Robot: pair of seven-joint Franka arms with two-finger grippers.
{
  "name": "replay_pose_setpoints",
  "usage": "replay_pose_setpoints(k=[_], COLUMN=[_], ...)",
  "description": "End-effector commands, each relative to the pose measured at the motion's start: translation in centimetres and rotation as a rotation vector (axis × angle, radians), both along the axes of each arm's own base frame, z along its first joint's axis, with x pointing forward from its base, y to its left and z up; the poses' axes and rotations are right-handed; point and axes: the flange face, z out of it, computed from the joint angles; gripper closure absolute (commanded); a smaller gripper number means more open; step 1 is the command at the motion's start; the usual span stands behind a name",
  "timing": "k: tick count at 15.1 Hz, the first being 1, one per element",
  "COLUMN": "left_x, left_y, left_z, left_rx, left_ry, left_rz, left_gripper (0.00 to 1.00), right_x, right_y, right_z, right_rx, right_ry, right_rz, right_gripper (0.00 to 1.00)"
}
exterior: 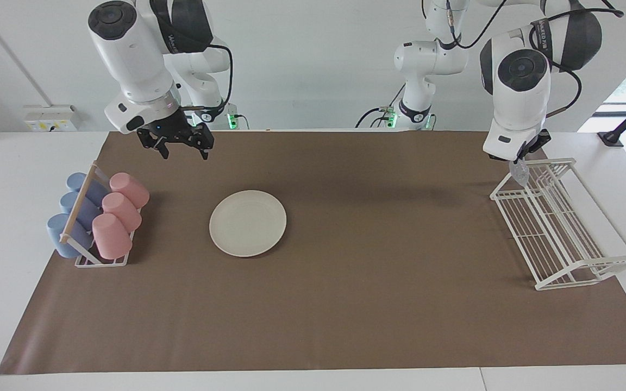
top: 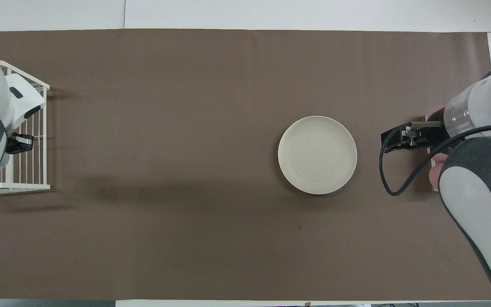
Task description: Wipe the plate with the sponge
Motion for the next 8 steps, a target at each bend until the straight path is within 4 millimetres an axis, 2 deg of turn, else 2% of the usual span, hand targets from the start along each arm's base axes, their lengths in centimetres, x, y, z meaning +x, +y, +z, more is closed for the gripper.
replay_pose_setpoints(k=[1, 4, 5, 6, 7, 8], left_x=[2.2, 3.7, 4.0, 4.5, 5.1, 5.3], left_y=[0.6, 1.1, 1.7, 1.9, 1.8, 1.9], left_z=[-1.1, -2.8, -3.1, -4.1, -5.2, -6.0], left_rx=[0.148, 0.247, 0.263, 0.290, 0.301, 0.310], left_ry=[0.005, 0.000, -0.008, -0.011, -0.034, -0.061], left_rz=[-0.013, -0.054, -0.060, -0.079, -0.077, -0.060], left_gripper=[1.00, 1.00, 1.00, 1.00, 1.00, 1.00], right_x=[0.1, 0.2, 0.1, 0.1, 0.1, 0.1], right_y=[-0.4, -0.2, -0.7, -2.2, -2.9, -2.7], right_z=[0.8, 1.9, 1.8, 1.5, 1.2, 1.2], right_rx=[-0.014, -0.011, -0.011, -0.010, -0.010, -0.008], right_ry=[-0.013, -0.041, -0.038, -0.029, -0.024, -0.024], right_rz=[0.038, 0.038, 0.039, 0.026, 0.021, 0.025], right_gripper=[0.00, 0.00, 0.00, 0.00, 0.00, 0.00])
